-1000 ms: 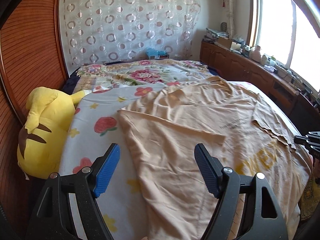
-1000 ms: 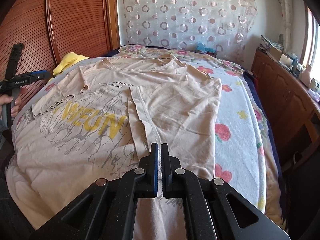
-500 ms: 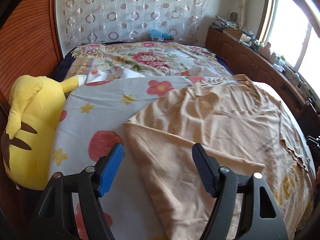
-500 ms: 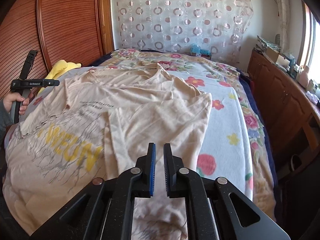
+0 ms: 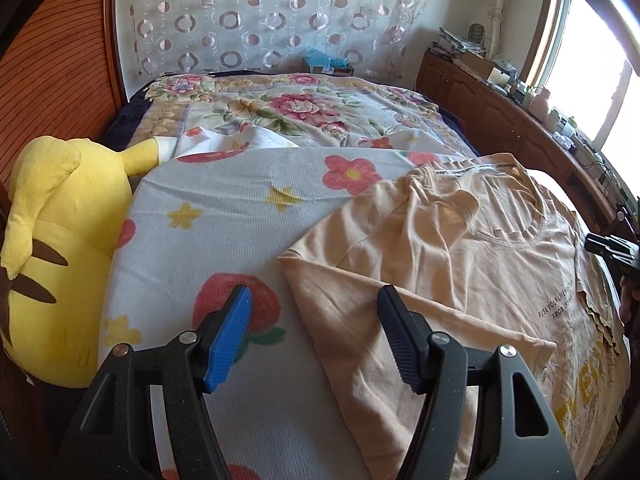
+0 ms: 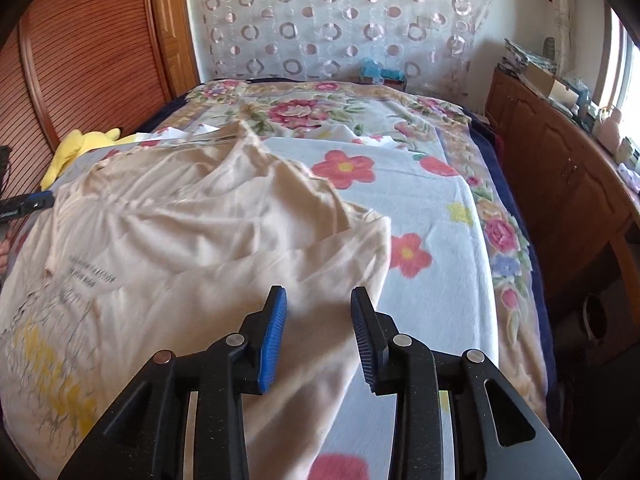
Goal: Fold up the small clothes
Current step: 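Open the right gripper while the left gripper moves to the folded side, then close both grippers on the beige shirt's edge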
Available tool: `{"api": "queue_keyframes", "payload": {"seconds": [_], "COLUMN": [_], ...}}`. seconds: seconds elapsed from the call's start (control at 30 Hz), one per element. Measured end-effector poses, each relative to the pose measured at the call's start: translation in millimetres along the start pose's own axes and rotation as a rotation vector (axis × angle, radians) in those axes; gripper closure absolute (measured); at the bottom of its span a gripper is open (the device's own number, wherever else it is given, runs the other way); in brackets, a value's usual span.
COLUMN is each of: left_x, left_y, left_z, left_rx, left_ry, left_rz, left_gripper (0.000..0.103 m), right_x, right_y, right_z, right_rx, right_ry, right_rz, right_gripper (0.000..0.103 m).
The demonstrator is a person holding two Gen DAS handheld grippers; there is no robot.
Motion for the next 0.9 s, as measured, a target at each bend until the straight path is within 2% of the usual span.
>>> {"api": "queue_keyframes", "payload": {"seconds": [0.13, 0.3, 0.37, 0.47, 0.53, 0.77, 0.8, 0.83, 0.9], "left_x": [3, 0, -1, -2, 0, 4, 5, 5, 8], "left_y": [1, -1, -1, -3, -3, -1, 0, 1, 1], "left_z": [4, 0, -1, -2, 0, 4, 5, 5, 7], "left_rx": [0.001, -0.041, -0.035, -0.03, -0.026, -0.008, 0.0, 0.013, 0.032], "left_ry": [-0.002, 0.009, 0.017, 0.019, 0.016, 0.015, 0.015, 0.017, 0.017], "left_rz": [0.008, -0.028, -0.026, -0.031, -0.03, -0.007, -0.001, 0.007, 0.017], "left_gripper": [0.045, 0.046, 0.049, 0.056, 0.063, 0.064, 0.067, 0.075, 0.078], "right_x": [13, 22, 23, 21, 21, 23, 24, 24, 24], "right_y": [7, 10, 11, 14, 15, 26, 27, 28, 27], "right_z": [14, 22, 24, 25, 27, 30, 32, 32, 33], "right_rx": [-0.023, -0.025, -0.024, -0.013, -0.003, -0.011, -0.009, -0.004, 0.008], "right_ry": [-0.018, -0.019, -0.018, -0.015, -0.016, -0.024, -0.022, -0.019, -0.019], "right_rz": [-0.006, -0.004, -0.002, 0.006, 0.0, 0.016, 0.021, 0.026, 0.029], "right_gripper": [0.066, 0.059, 0.057, 0.055, 0.051, 0.05, 0.05, 0.049, 0.048]}}
Point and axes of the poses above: each gripper's, at about its wrist camera, not at the fingertips, and z roughly the way its jaws point, y to its right, x to its top, the point moved 2 cm from there along z, roughly the way its jaws point, and after that the axes turned 14 degrees about -z, right-handed, at the moved point
